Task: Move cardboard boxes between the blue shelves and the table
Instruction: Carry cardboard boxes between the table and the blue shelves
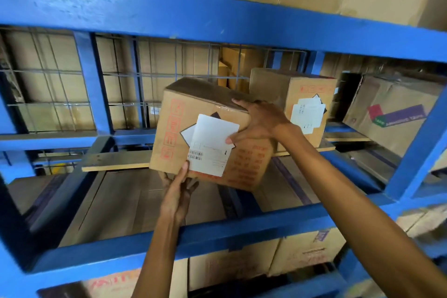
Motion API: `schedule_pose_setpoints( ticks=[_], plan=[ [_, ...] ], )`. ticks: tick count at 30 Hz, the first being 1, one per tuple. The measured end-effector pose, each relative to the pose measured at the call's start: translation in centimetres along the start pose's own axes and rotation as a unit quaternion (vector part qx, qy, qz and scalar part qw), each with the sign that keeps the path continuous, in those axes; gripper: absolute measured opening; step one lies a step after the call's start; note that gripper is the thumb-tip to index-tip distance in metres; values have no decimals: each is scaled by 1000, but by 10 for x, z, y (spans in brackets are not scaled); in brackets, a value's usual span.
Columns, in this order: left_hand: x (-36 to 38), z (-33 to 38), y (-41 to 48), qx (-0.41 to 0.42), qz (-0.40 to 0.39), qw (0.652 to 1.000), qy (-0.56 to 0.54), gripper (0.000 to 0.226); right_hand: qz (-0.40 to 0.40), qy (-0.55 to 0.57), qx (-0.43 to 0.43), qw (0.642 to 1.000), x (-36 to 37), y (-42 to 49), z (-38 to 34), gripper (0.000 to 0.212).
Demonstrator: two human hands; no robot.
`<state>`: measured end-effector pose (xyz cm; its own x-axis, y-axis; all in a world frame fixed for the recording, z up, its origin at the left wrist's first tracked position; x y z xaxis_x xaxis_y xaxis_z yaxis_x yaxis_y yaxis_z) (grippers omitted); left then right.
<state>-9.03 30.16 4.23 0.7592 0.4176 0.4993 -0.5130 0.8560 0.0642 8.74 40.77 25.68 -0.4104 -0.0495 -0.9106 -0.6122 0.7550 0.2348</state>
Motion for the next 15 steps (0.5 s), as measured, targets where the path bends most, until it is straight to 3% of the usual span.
schedule_pose_setpoints(
  ticks=[3,8,15],
  plan=[
    [25,29,7,96,16,995,14,91,-4,14,16,1000,-13,11,0,119],
    [52,76,16,209,29,972,99,104,19,308,-24,951,-27,1,15,74],
    [84,103,4,294,-22,927,233,113,122,479,28,869,21,-47,73,80]
  ],
)
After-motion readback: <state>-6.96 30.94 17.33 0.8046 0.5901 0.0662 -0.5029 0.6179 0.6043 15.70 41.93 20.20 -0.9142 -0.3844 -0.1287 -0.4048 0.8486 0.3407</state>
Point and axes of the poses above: each hand's wrist, its own y-axis towards the middle knuckle, its own x-axis out of the palm, z = x × y, the point moved 8 cm from there along y, towards the middle knuckle, and after that the axes turned 13 degrees about y, right-handed, at the moved point
